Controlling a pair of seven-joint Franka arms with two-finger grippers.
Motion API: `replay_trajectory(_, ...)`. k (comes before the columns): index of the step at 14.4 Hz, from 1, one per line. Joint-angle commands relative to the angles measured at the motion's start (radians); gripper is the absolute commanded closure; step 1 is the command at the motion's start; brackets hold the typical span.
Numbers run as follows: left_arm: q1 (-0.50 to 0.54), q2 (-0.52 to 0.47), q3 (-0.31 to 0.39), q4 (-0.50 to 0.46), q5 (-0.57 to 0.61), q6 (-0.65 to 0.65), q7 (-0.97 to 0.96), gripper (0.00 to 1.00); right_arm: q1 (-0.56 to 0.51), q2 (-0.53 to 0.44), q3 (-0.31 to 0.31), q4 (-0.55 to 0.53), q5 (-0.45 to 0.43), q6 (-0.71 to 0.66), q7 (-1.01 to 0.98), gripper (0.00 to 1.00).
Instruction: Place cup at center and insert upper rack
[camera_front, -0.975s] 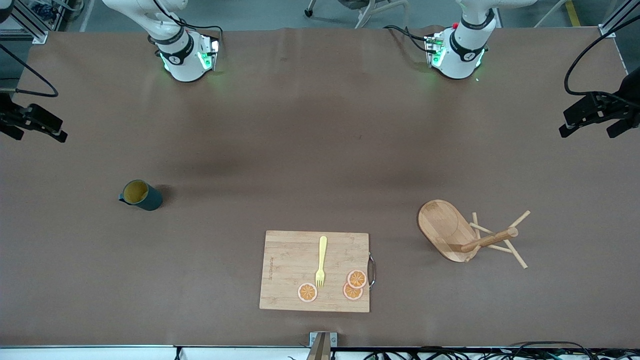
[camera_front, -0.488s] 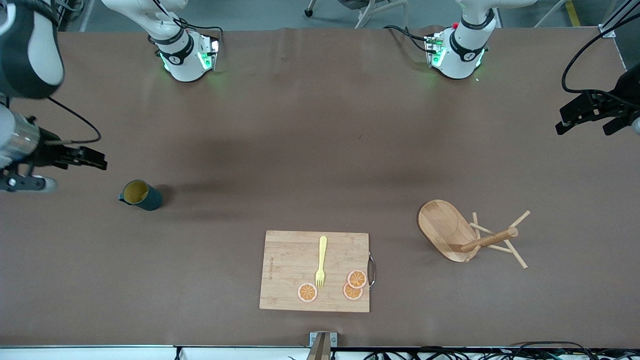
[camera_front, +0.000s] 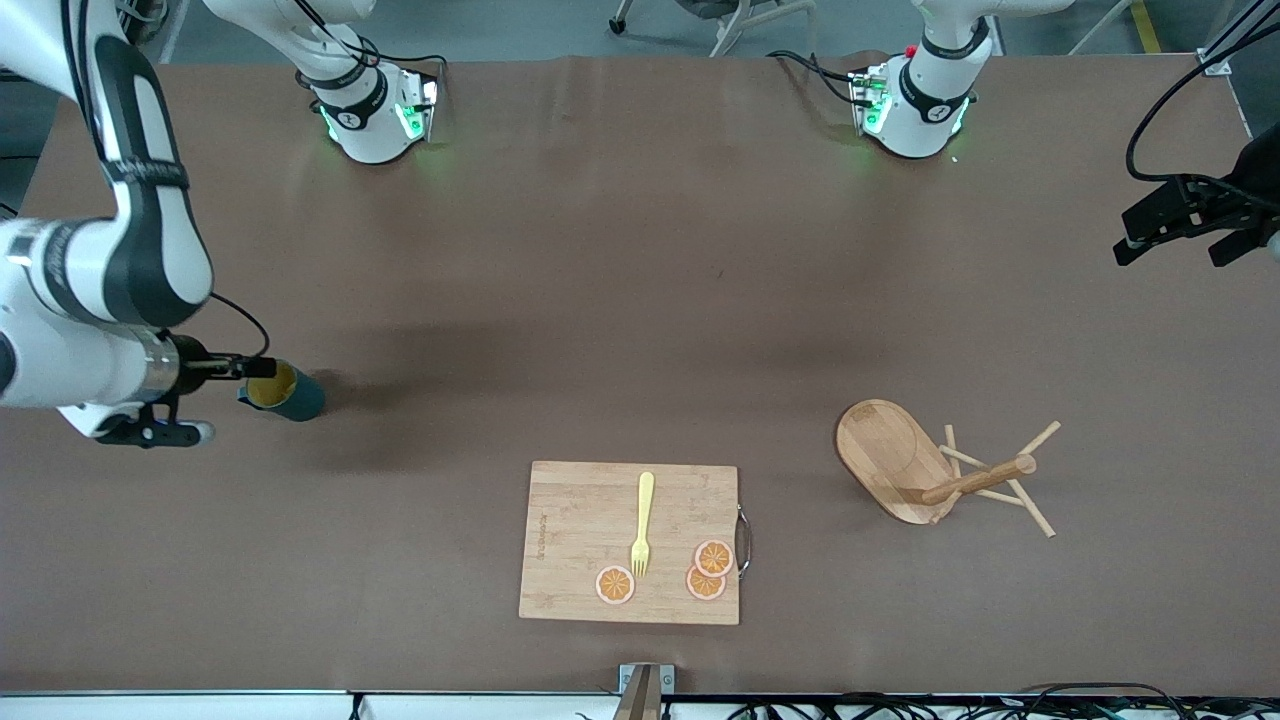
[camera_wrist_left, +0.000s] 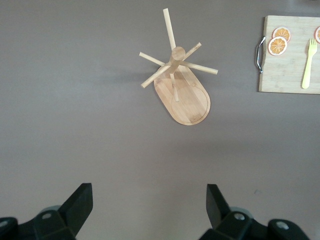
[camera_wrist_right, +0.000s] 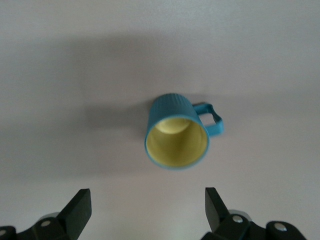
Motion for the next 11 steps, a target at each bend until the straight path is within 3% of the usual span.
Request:
replay_trajectory(1, -0.001, -0.011, -0.005, 0.006, 0.017, -0.019, 0.014, 0.0, 0.005, 0.027, 0.003, -0.049, 0.011, 0.093, 0.002, 0.0)
replay_trajectory(7, 0.0, -0.011, -0.034, 0.006, 0.02, -0.017, 0.003, 0.0, 0.004, 0.109, 0.003, -0.055, 0.011, 0.131, 0.001, 0.03)
replay_trajectory(11, 0.0, -0.011, -0.039, 0.006, 0.02, -0.01, 0.002, 0.0, 0.01, 0.149, 0.003, -0.055, 0.011, 0.133, 0.001, 0.29)
